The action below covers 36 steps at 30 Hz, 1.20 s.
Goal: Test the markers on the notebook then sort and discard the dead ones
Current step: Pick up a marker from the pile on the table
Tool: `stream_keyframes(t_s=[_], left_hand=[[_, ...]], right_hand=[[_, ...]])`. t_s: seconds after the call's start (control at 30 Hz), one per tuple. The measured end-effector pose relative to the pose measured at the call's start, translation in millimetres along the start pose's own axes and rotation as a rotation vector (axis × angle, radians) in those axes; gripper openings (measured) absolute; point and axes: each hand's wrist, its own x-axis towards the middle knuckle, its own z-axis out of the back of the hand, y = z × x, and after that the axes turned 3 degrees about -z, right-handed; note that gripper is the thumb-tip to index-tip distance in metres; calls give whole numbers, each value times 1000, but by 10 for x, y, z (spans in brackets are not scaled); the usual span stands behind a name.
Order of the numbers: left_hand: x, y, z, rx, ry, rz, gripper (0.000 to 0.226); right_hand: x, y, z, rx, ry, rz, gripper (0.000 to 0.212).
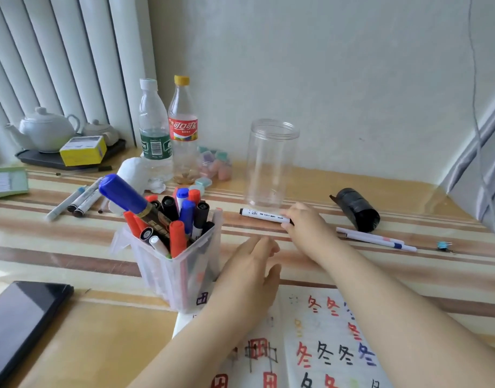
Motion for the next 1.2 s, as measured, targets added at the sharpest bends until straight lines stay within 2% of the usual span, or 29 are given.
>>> stream_keyframes(t_s=[0.17, 0.23, 0.3, 0.43, 0.53, 0.6, 0.67, 0.73, 0.8, 0.83, 0.87, 0.93, 1.07, 1.13, 1.2], left_hand=[[5, 60, 14, -22, -18, 5, 22], [-24, 60, 21, -20, -15, -4, 22], [-38, 31, 59, -27, -26, 7, 23], [23, -176, 190, -80, -58, -12, 26], [10, -385, 244, -53, 53, -23, 33], [-67, -496, 257, 9, 153, -55, 28], [-186, -557, 256, 60, 220, -82, 25], [-327, -586, 280, 72, 270, -68, 25], [-486, -620, 310, 68, 343, -69, 23], [-564, -645, 315, 59, 388, -86, 21], [-635, -684, 318, 38, 430, -108, 19], [-759, -771, 294, -32, 515, -165, 20], [-916, -859, 230, -22, 577, -253, 26], [-970, -871, 248, 7, 603, -253, 28], [-1023, -875, 293, -10, 630, -240, 30]], right_hand=[[109, -2, -104, -47, -1, -4, 23], [27, 61, -23, 30, -42, -14, 19], [-173, 148, 141, 297, -88, -95, 15], [-794, 242, 444, 982, 38, -192, 10], [-1289, 293, 556, 1310, 78, -202, 10], [-1558, 309, 602, 1409, 92, -247, 8], [-1798, 302, 638, 1297, 104, -300, 11], [-2048, 226, 631, 872, 38, -277, 21], [-2279, 111, 623, 281, -273, -59, 27], [-2372, 75, 619, 36, -400, 105, 23], [-2436, 57, 593, -127, -463, 255, 22], [-2533, 32, 500, -261, -464, 426, 42], [-2667, -8, 341, -441, -405, 453, 79], [-2756, -19, 330, -498, -411, 495, 71], [-2822, -36, 380, -481, -414, 507, 48]])
